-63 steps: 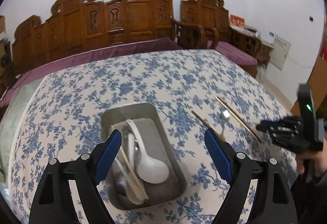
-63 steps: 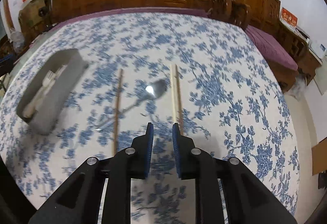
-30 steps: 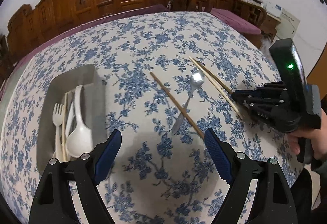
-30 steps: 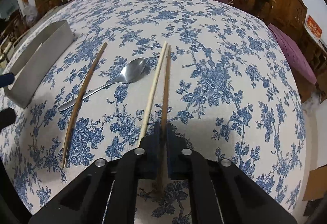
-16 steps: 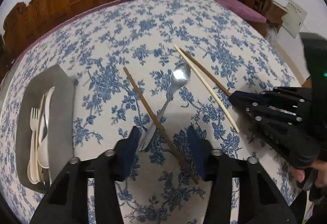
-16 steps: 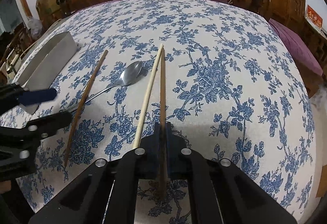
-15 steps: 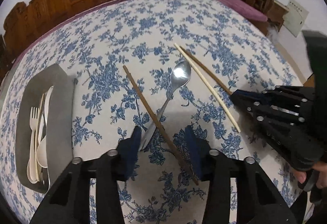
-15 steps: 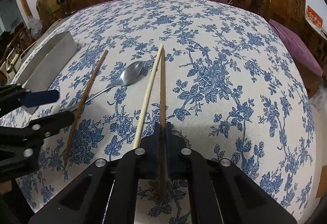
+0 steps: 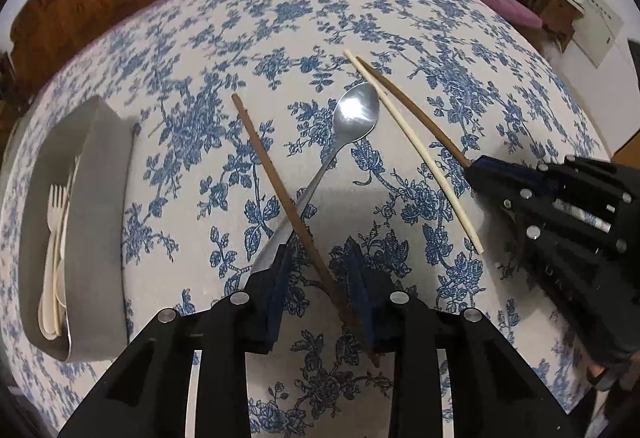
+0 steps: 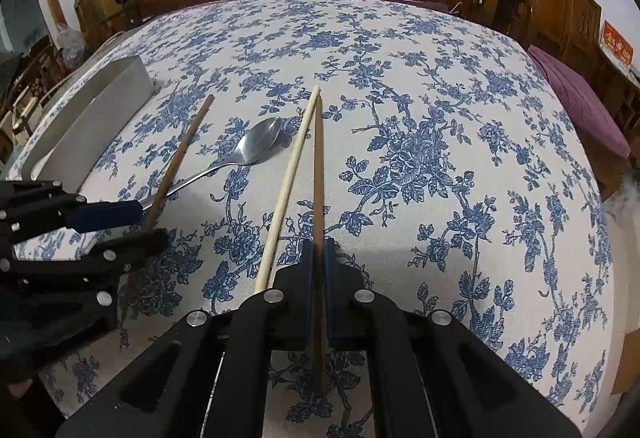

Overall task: Organize utensils
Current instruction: 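Grasp a dark wooden chopstick with the left tool while the right tool lifts its chopstick, then lower the chopstick into the tray and open the left tool while the right tool carries its chopstick over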

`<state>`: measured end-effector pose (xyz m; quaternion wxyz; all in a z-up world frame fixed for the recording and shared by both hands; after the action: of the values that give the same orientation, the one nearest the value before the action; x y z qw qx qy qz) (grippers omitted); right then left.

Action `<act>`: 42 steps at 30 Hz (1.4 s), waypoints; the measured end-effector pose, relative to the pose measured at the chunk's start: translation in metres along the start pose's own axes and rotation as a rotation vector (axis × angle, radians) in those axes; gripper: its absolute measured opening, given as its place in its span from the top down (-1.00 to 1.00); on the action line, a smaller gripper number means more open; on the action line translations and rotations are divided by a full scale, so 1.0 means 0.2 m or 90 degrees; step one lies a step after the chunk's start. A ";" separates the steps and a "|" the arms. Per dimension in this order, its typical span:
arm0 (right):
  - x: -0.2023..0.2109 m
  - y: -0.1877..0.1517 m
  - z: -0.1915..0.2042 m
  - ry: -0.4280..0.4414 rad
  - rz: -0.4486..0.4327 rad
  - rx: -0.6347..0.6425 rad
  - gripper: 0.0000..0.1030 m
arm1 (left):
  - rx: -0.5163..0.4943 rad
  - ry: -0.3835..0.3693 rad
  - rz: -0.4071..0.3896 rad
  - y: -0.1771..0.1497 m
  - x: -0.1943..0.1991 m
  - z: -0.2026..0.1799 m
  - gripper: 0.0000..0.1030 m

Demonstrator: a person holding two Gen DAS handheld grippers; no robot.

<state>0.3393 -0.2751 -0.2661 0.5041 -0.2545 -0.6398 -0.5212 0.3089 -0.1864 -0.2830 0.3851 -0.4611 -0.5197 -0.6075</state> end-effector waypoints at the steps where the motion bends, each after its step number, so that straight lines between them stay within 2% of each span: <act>1: 0.00 0.00 0.00 0.001 0.000 -0.002 0.88 | 0.003 -0.005 0.001 0.00 0.00 0.00 0.50; 3: 0.00 0.00 -0.01 0.003 0.000 -0.004 0.88 | 0.009 -0.011 0.002 0.00 0.00 0.01 0.56; 4: 0.00 0.00 0.00 0.003 0.000 -0.005 0.88 | 0.007 -0.013 0.003 0.00 0.00 0.00 0.73; 7: 0.00 -0.01 0.00 0.001 0.001 -0.006 0.88 | 0.006 -0.021 0.009 0.00 0.00 0.00 0.91; 15: 0.02 -0.03 -0.02 0.006 0.018 -0.030 0.89 | -0.009 -0.046 0.018 -0.03 0.03 0.05 0.92; 21: 0.11 -0.05 -0.01 -0.008 0.013 -0.046 0.89 | -0.032 -0.057 -0.014 -0.05 0.15 0.09 0.92; 33: 0.41 0.01 0.17 -0.033 -0.035 -0.024 0.89 | -0.088 -0.080 -0.078 -0.09 0.40 0.20 0.92; 42: 0.60 0.11 0.33 -0.023 -0.073 -0.013 0.89 | -0.083 -0.088 -0.108 -0.09 0.51 0.34 0.92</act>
<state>0.2893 -0.2317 -0.1450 0.4594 -0.2319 -0.6567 -0.5512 0.2733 -0.1145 -0.1869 0.2650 -0.4802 -0.5417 -0.6370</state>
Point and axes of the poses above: each gripper's, at about its wrist camera, not at the fingertips, and x roughly against the way its jaws point, z to its left, y to its top, the point moved 4 cm from there along -x, roughly the way its jaws point, and after that the axes turned 7 degrees about z, right-handed, at the moved point
